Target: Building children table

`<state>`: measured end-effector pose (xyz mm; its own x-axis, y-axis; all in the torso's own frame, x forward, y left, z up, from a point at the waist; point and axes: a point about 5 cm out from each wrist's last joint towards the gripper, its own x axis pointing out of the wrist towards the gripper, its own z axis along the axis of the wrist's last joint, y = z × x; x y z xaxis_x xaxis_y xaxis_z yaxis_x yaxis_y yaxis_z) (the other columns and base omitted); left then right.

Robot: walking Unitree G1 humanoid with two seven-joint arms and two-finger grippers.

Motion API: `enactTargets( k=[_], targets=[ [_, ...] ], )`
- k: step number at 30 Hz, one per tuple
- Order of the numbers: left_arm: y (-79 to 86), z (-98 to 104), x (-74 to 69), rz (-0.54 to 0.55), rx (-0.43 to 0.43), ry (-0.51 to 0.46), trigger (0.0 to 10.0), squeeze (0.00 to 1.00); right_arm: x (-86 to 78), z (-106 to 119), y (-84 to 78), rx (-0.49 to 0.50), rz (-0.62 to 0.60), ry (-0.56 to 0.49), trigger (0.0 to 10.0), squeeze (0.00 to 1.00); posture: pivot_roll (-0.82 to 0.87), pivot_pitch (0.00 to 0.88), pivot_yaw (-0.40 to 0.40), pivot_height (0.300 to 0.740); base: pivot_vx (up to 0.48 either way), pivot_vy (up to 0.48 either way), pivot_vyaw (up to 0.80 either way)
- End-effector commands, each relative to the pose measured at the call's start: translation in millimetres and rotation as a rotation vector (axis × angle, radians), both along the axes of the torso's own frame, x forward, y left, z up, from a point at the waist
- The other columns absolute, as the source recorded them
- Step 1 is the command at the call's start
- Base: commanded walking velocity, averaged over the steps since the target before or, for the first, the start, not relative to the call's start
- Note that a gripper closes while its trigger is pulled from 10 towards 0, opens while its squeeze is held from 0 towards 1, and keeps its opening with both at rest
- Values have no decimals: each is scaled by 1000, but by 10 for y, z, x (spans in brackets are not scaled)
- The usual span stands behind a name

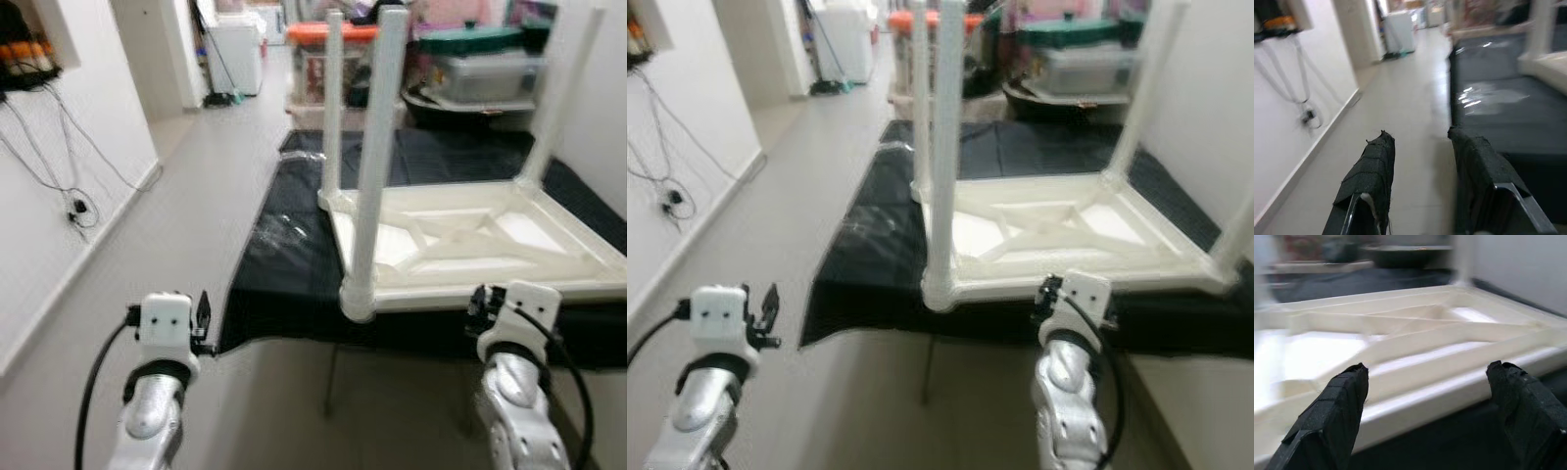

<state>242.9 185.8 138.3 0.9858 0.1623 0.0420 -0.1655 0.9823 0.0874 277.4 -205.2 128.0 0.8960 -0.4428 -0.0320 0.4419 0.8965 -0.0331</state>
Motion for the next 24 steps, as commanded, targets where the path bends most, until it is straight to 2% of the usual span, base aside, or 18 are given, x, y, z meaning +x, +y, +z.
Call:
enactTargets(
  k=[1, 7, 17, 19, 20, 21, 22, 24],
  targets=[
    [-22, 2, 6, -5, -3, 3, 10000, 0, -13, 21, -52, -12, -17, -7, 10000, 0, 84, 0, -24, 740, 240, 0, 0],
    [-29, -9, 3, -10, -10, 3, 10000, 0, -16, 16, -48, -16, -19, -6, 10000, 0, 83, 0, -25, 740, 240, 0, 0],
    [-53, -43, 7, -22, -35, 18, 10000, 0, 1, 12, -36, -11, 1, -2, 10000, 0, 82, 0, -25, 740, 0, 0, 0],
    [-156, -75, -13, -84, -68, 30, 10000, 0, 46, 17, -10, 2, 58, -13, 10000, 0, 82, 0, -26, 740, 0, 0, 0],
    [-156, -75, -13, -84, -68, 30, 10000, 0, 46, 17, -10, 2, 58, -13, 10000, 0, 82, 0, -26, 740, 0, 0, 0],
    [-237, -115, -38, -136, -94, 50, 10000, 0, 70, 19, -26, 18, 85, -19, 10000, 0, 80, 0, -25, 740, 0, 0, 0],
    [-237, -115, -38, -136, -94, 50, 10000, 0, 70, 19, -26, 18, 85, -19, 10000, 0, 80, 0, -25, 740, 0, 0, 0],
    [-405, -195, -108, -252, -129, 91, 10000, 0, 105, 18, -64, 47, 171, -27, 10000, 0, 79, 0, -26, 740, 0, 0, 0]
  ],
)
